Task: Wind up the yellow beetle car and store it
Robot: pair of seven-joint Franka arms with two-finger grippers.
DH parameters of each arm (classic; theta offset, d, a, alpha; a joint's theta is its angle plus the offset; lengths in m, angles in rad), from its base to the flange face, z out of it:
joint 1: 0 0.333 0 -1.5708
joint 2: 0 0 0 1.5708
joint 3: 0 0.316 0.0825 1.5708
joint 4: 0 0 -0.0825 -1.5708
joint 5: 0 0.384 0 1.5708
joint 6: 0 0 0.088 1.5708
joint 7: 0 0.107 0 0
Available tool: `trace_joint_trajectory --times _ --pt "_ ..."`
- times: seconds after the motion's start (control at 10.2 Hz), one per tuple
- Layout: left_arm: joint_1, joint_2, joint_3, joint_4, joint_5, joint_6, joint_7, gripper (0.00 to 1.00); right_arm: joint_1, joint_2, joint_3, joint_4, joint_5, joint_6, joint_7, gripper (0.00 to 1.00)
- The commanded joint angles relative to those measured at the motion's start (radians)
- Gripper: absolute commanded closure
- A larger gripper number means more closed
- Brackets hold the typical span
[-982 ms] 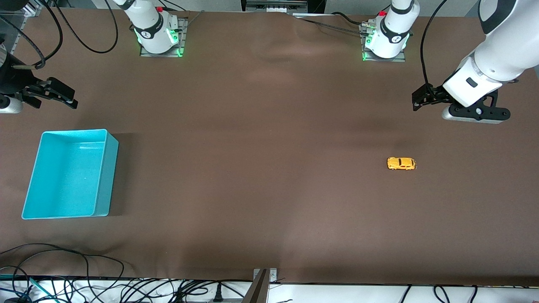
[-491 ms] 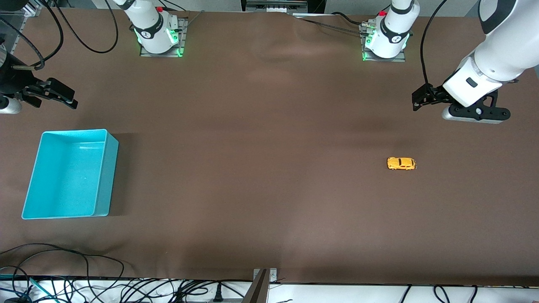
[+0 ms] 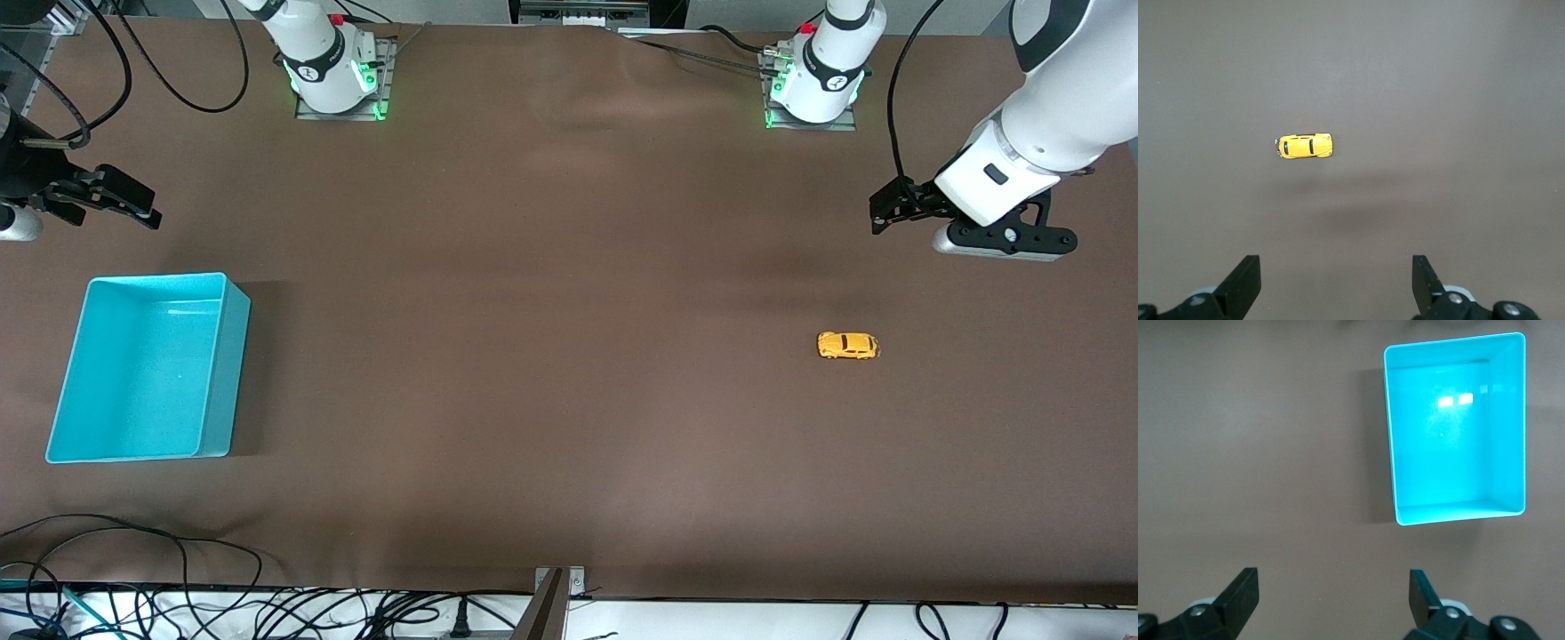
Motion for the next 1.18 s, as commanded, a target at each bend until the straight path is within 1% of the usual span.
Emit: trace_joint_trajectory --times 0.0,0.39,1.08 --pt "-0.009 0.007 0.007 0.021 -0.013 -0.019 0.014 0.00 -0.002 0.008 -0.009 0.019 0.001 -0.019 0.005 0.00" --pt "-0.007 0.007 0.007 0.021 -0.013 -0.019 0.013 0.00 0.000 0.007 -0.012 0.004 0.008 -0.030 0.011 0.00" --pt "-0.007 0.007 0.007 0.021 -0.013 -0.019 0.014 0.00 0.000 0.011 -0.012 0.010 0.008 -0.045 0.002 0.00"
